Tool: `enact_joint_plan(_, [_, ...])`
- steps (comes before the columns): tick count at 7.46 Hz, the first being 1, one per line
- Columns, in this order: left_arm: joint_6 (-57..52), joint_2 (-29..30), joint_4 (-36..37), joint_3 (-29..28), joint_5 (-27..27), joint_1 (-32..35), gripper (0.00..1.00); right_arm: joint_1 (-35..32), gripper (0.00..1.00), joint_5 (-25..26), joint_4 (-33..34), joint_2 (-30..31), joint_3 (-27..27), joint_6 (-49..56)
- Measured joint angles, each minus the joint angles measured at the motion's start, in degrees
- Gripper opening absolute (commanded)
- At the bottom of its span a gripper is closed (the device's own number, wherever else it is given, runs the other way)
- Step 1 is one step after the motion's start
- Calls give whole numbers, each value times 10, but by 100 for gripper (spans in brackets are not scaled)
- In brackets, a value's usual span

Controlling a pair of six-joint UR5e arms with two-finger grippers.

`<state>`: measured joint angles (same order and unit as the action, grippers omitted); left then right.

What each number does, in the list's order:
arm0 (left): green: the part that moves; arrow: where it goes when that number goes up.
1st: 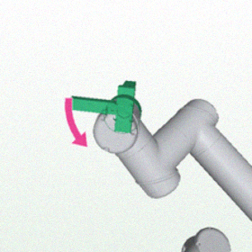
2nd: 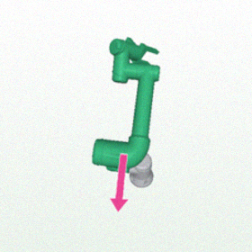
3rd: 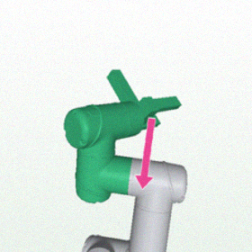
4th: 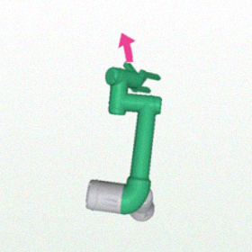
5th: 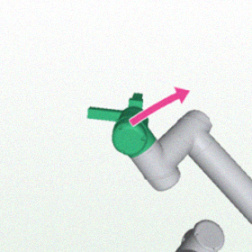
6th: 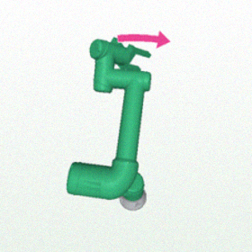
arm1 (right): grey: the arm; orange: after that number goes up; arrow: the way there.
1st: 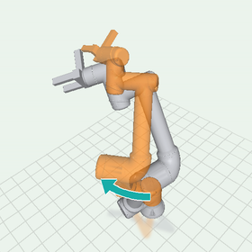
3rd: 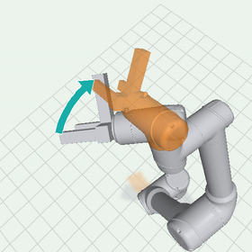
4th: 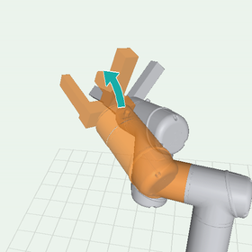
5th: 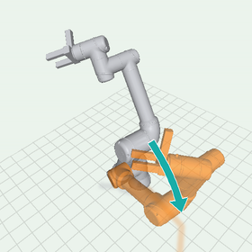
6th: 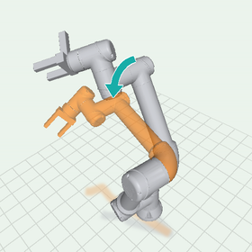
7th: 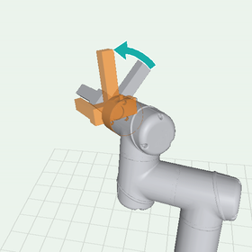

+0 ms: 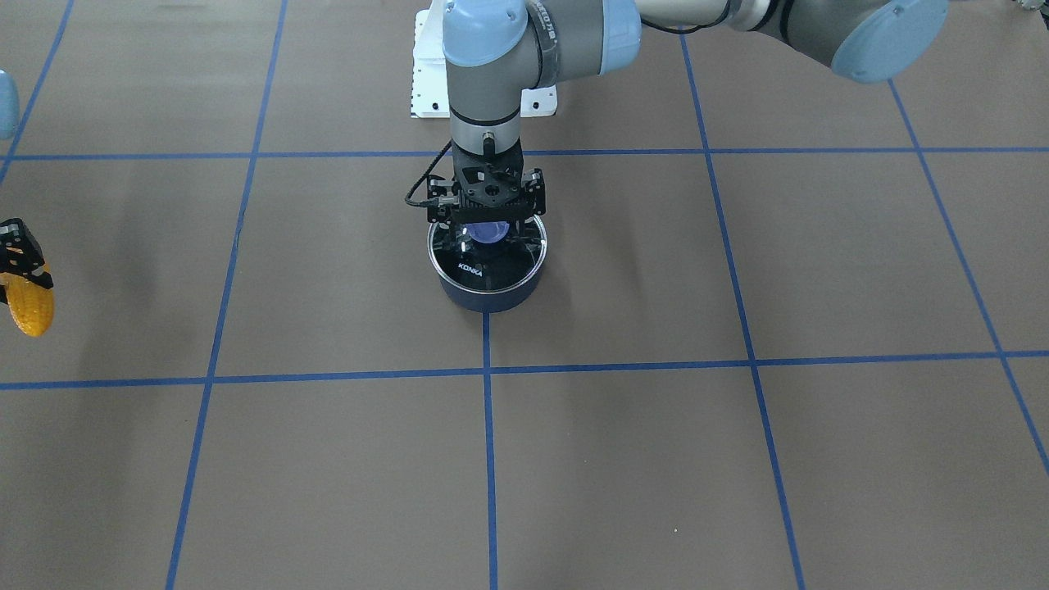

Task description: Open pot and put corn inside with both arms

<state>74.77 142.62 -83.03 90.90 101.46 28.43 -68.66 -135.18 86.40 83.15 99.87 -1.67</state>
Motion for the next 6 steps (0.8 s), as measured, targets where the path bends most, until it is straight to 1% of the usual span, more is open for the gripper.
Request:
enact_joint_plan(1, [0, -1, 0, -1, 0, -2, 96, 0, 45, 0, 0, 0, 0, 0])
enact_joint_plan(2, [-1, -2, -1, -1, 0, -3, 93, 0, 45, 0, 0, 0, 0, 0])
enact_joint_plan(6, [-3, -5, -6, -1, 0, -6, 78, -1, 45, 0, 0, -1, -1, 0])
